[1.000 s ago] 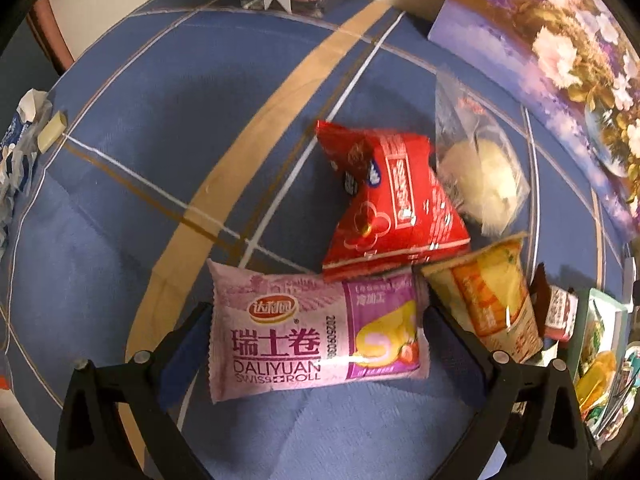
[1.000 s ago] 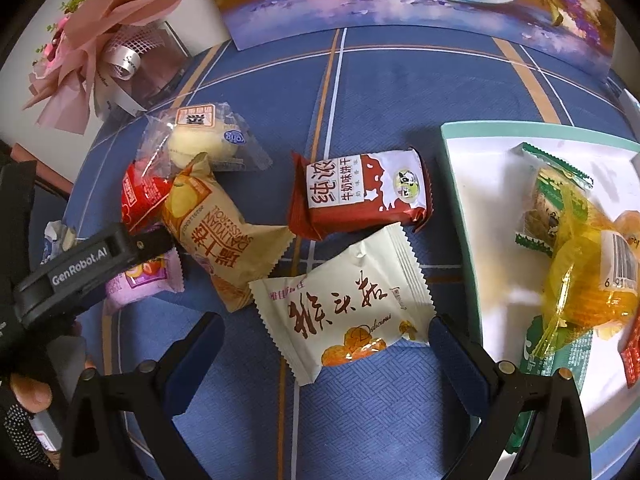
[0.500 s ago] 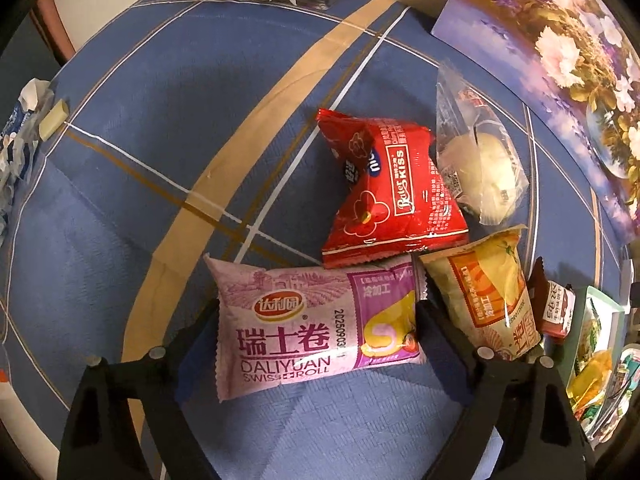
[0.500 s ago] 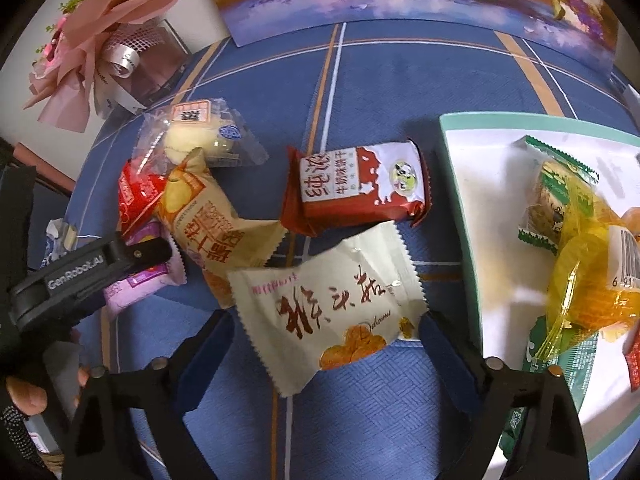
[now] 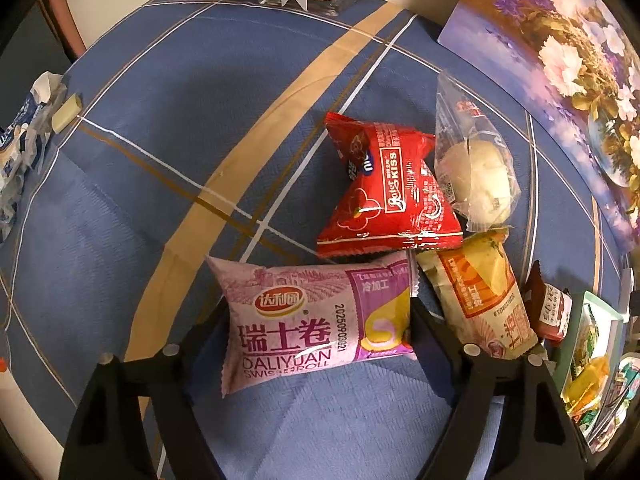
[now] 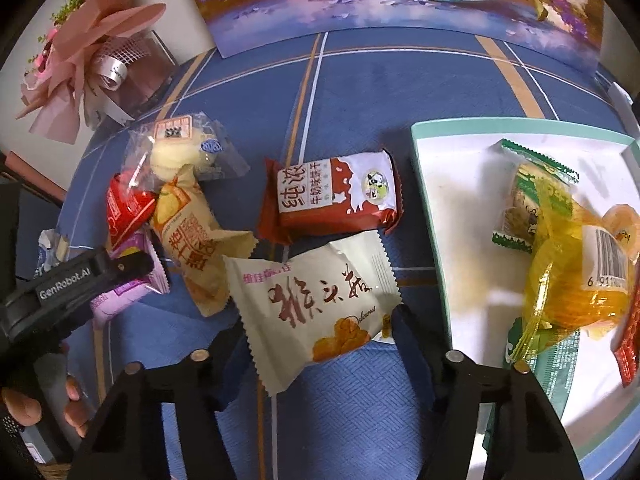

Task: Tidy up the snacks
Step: 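Grasp the pink Swiss roll with the left tool while the right tool grasps the white pastry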

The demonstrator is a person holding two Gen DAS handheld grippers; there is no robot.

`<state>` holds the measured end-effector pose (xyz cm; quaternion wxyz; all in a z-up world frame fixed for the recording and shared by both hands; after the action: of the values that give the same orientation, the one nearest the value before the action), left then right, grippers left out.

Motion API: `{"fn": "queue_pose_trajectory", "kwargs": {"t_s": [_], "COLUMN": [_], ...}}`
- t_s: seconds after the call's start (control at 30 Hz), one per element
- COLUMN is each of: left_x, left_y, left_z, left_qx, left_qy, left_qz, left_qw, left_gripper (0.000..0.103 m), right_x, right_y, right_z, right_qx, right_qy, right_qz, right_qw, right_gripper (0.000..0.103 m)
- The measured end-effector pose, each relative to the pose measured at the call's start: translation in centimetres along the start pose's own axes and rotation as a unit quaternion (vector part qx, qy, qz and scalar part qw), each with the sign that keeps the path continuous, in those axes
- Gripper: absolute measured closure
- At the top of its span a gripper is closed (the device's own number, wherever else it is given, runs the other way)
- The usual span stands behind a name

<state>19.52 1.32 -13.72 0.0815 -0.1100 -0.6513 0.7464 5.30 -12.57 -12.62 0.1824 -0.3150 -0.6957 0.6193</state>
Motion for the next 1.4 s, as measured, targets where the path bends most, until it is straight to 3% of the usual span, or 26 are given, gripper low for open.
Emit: {"fn": "queue_pose_trajectory", "kwargs": {"t_s": [0.43, 0.9, 1.4], "left_x": [2.4, 4.1, 5.1], "left_y": [-2.6, -7.6, -10.0], "left_z": [0.7, 1.2, 5.9], "left_qx": [0.012, 0.038, 0.054], "left_qy": [-0.011, -0.014, 0.022], "left_qz": [0.013, 0.059, 0.094], "left_qw": [0.9998, 0.9974, 0.9939], "left_gripper": [0.019, 0.019, 0.019], "right_x": [0.3, 1.2, 1.0], "right_y": [-2.9, -7.0, -10.5], "right_z": [1.2, 1.9, 3.6], "right_qx": [-0.016, -0.038, -0.039], "right_qy": [0.001, 0.000, 0.009], "right_qz": [0.008, 0.039, 0.075], "right_qw": [1.000, 0.999, 0.996], "right_gripper": [0.040, 0.040, 0.040]}}
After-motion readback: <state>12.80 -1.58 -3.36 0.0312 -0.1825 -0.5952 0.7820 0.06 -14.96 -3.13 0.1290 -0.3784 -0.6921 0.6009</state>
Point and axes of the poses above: each gripper's, at about its wrist camera, not at the fingertips, and y roughly the way its jaws point, z to its right, x to its underside, the point moved 2 cm from there along y, roughly the way its jaws point, and after that the axes turned 7 degrees about -z, right-handed, at the moved point
